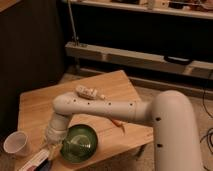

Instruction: Place the eraser on the white sponge

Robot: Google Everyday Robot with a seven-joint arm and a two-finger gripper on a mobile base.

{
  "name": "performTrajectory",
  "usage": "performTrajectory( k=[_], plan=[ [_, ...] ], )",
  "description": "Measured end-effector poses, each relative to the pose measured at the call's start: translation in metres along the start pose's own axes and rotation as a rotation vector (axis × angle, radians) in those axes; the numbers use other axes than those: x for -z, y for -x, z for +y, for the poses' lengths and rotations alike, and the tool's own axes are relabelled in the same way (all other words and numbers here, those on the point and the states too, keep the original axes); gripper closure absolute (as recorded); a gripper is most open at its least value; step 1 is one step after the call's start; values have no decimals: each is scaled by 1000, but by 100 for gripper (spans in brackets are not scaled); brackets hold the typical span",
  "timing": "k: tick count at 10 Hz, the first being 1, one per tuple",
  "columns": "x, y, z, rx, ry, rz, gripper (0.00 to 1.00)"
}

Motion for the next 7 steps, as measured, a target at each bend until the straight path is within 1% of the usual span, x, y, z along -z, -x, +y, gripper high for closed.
performTrajectory(
  k=[2, 3, 4, 5, 7],
  plan=[
    [-8, -2, 1, 6, 1, -11, 100],
    [-11, -3, 2, 7, 4, -17, 98],
    [-13, -2, 2, 7, 11, -26, 91],
    [-17, -3, 2, 7, 22, -41, 78],
    [-24, 0, 4, 4, 32, -62, 60]
  ],
)
